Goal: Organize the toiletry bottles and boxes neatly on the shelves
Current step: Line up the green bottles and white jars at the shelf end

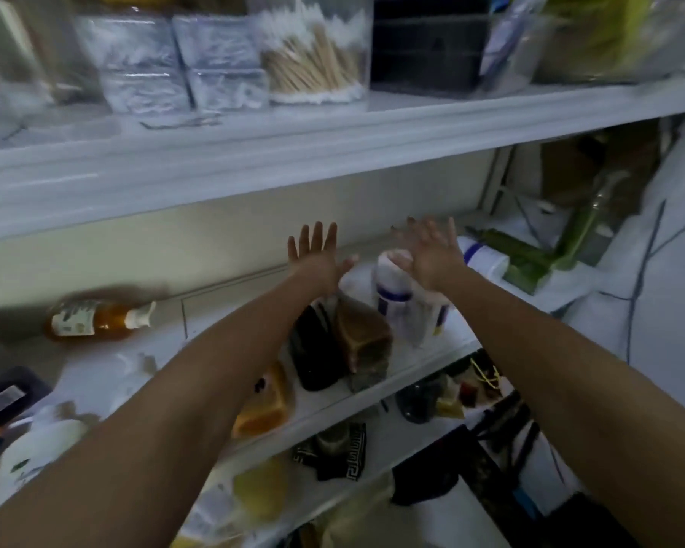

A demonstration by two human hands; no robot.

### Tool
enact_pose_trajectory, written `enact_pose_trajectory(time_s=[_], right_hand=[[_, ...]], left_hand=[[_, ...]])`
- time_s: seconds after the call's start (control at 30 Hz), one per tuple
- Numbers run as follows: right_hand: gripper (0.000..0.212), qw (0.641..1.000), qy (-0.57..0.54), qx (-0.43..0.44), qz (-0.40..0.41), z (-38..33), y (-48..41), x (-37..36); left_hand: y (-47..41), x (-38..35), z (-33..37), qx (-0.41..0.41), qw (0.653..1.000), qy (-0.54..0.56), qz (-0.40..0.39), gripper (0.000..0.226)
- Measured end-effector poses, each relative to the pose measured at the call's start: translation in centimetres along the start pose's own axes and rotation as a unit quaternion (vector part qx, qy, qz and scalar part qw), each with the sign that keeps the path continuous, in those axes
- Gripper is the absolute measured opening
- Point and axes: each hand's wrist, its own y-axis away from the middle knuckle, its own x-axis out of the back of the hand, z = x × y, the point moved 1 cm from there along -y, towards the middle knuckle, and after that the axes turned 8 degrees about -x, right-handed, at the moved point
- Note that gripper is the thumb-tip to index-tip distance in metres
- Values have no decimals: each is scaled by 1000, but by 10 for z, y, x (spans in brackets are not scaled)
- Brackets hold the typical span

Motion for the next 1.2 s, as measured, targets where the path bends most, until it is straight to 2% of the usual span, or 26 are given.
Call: enact_pose_trajectory(time_s=[0.13,0.23,0.3,0.37,0.43,0.53,0.77,0.83,0.93,1.1,1.2], right_hand=[[60,997,-61,-52,-9,68,2,0],[62,987,-137,-67,-51,97,-2,-2],[65,954,-272,-65,-109,97,4,-11],[62,917,-376,-68,-113,88,16,-20],[53,925,-364,-42,-103,75,21,-24],[52,946,-318,13,-66,57,22,-22],[43,944,-329,-12,8,61,32,-31],[51,929,-370,0,-5,59,34,-31],[75,905,-420,18,-65,64,33,-27],[102,932,-345,37,-106,107,35,-36],[107,961,-251,8,-113,140,40,-48]], left_hand=[[-26,-2,67,-14,1000,7,14,75],[-46,5,108,-11,999,35,24,75],[-55,8,130,-9,999,43,25,75],[-61,8,144,-14,999,43,18,76],[-65,7,153,-12,999,39,14,76],[-70,6,160,0,999,37,-1,76],[-75,4,175,18,998,65,3,76],[-75,4,179,15,998,67,9,75],[-76,8,179,13,997,67,23,73],[-78,9,176,37,997,66,11,73],[-80,6,181,39,998,58,2,74]])
